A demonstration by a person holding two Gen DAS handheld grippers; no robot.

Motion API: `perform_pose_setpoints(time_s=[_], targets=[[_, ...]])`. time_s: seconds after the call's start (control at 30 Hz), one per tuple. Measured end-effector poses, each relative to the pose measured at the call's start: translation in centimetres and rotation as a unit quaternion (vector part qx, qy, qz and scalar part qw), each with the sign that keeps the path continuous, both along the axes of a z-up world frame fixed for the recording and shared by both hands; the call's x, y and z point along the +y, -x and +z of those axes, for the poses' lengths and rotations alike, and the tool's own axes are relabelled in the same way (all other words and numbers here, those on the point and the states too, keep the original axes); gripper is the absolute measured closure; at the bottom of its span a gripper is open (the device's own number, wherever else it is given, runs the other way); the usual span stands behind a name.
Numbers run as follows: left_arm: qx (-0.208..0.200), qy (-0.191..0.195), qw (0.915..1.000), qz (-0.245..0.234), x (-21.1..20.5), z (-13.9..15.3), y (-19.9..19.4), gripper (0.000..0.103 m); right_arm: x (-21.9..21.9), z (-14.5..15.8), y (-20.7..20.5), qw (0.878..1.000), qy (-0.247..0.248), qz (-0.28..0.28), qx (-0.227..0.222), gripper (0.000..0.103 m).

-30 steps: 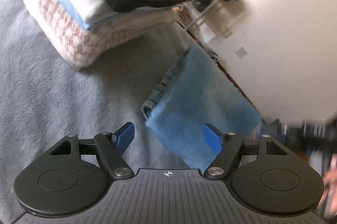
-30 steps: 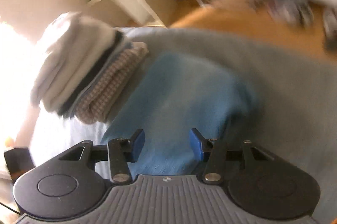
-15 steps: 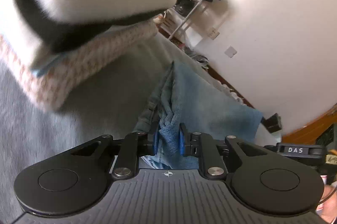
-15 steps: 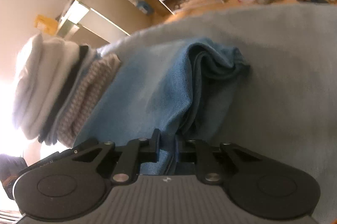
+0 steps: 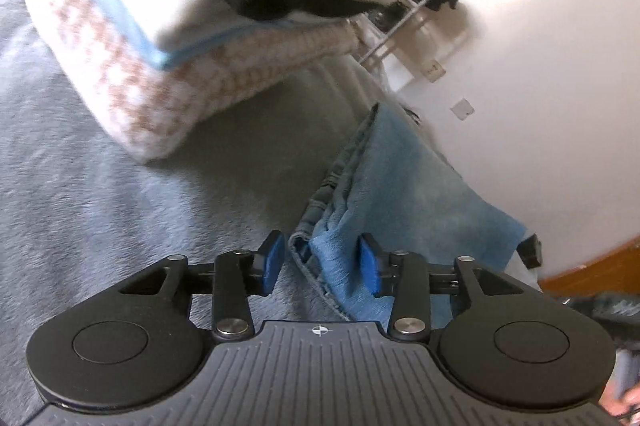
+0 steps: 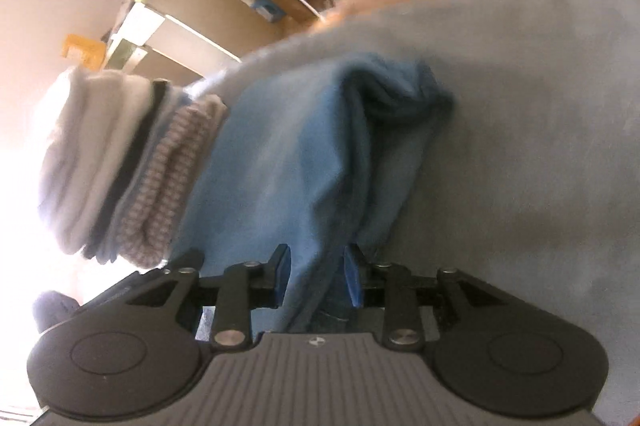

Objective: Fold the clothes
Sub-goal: 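Lower the jeans beside the clothes stack and open both grippers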

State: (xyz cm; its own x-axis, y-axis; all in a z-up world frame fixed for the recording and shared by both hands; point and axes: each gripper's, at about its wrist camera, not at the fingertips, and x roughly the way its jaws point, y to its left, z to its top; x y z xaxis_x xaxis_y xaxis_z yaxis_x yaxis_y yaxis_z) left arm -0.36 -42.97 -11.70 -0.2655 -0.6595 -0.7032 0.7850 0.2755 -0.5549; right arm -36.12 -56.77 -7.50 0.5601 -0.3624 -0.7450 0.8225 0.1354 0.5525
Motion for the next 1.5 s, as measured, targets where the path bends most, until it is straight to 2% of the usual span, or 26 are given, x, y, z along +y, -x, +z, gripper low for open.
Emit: perform_pose_setpoints(time_s=[0.1, 0.2, 0.23, 0.3, 0.33, 0.37, 0.4, 0.47, 0.5, 0.57, 0.63, 0.7, 0.8, 0.87, 0.9, 0.97, 1.0, 1.07, 1.13, 1.2, 1.37, 1.5], targets=[[-0.018, 0.005, 0.9998, 0.011, 0.8, 0.9, 0.2, 0.06, -0.3, 4.3, -1.5, 0.991, 0.131, 0.007, 0.042, 0.071], [-0.034, 0.012, 0.9993, 0.014, 1.6, 1.6, 0.8, 0.059, -2.2, 4.8, -2.7, 0.98, 0.196, -0.004, 0.045, 0.071], [-0.036, 0.016, 0.9992, 0.01, 1.8, 1.6, 1.1, 0.059, -2.9, 3.8, -2.9, 0.978, 0.2, 0.003, 0.057, 0.071], [-0.04, 0.019, 0.999, 0.009, 2.0, 1.5, 1.7, 0.059, -4.2, 0.6, -3.2, 0.978, 0.183, 0.016, 0.098, 0.072], [-0.042, 0.021, 0.9989, 0.008, 2.4, 1.5, 1.8, 0.059, -4.5, -1.3, -2.8, 0.983, 0.149, 0.011, 0.108, 0.073], [-0.046, 0.023, 0.9986, 0.009, 3.1, 1.6, 1.9, 0.058, -4.8, -3.1, -2.2, 0.987, 0.113, 0.003, 0.115, 0.084], [-0.05, 0.025, 0.9984, 0.011, 3.7, 1.6, 2.0, 0.058, -5.1, -5.0, -1.7, 0.99, 0.076, -0.004, 0.122, 0.085], [-0.056, 0.031, 0.9977, 0.021, 5.4, 1.7, 1.9, 0.05, -3.6, -4.1, -0.3, 0.993, 0.077, -0.041, 0.078, 0.083], [-0.059, 0.034, 0.9973, 0.028, 6.3, 1.6, 1.9, 0.048, -2.3, -3.0, -0.3, 0.992, 0.1, -0.042, 0.071, 0.082], [-0.064, 0.036, 0.9964, 0.043, 8.2, 1.4, 1.8, 0.047, 0.2, -1.2, -1.0, 0.987, 0.145, -0.026, 0.059, 0.081], [-0.063, 0.039, 0.996, 0.051, 9.6, 1.2, 1.9, 0.046, 1.9, -0.9, -2.2, 0.984, 0.172, 0.004, 0.046, 0.078], [-0.064, 0.04, 0.9957, 0.054, 10.6, 1.1, 2.5, 0.046, 2.9, -2.6, -4.0, 0.983, 0.163, 0.048, 0.07, 0.075], [-0.09, 0.052, 0.9935, 0.048, 13.4, 2.0, 3.3, 0.042, 5.7, -3.7, -6.0, 0.97, 0.177, 0.075, 0.148, 0.075], [-0.111, 0.059, 0.9909, 0.046, 15.0, 2.8, 4.0, 0.03, 8.2, -2.5, -6.0, 0.97, 0.179, 0.069, 0.151, 0.072], [-0.117, 0.058, 0.9902, 0.049, 15.7, 3.1, 4.4, 0.029, 9.7, -1.8, -5.6, 0.973, 0.173, 0.062, 0.14, 0.065], [-0.12, 0.056, 0.9896, 0.057, 17.2, 3.8, 5.0, 0.019, 12.5, -0.5, -5.1, 0.978, 0.156, 0.052, 0.127, 0.058], [-0.118, 0.055, 0.9896, 0.061, 18.1, 4.3, 5.3, 0.016, 13.8, 0.2, -5.0, 0.979, 0.148, 0.049, 0.128, 0.058], [-0.117, 0.053, 0.9895, 0.065, 19.6, 5.5, 5.8, 0.002, 16.2, 1.7, -5.1, 0.982, 0.13, 0.046, 0.133, 0.058], [-0.128, 0.054, 0.9881, 0.065, 21.1, 7.0, 6.5, 0.0, 18.5, 3.3, -5.3, 0.983, 0.113, 0.039, 0.137, 0.054], [-0.148, 0.05, 0.9859, 0.06, 22.3, 8.6, 7.1, 0.0, 20.5, 4.7, -5.6, 0.983, 0.104, 0.024, 0.151, 0.032], [-0.181, 0.019, 0.9799, 0.081, 24.5, 10.6, 8.2, 0.0, 25.2, 6.7, -6.3, 0.977, 0.102, 0.002, 0.186, 0.023], [-0.189, -0.002, 0.9786, 0.081, 25.9, 11.1, 9.7, 0.0, 27.5, 7.5, -6.1, 0.969, 0.108, -0.008, 0.221, 0.017]])
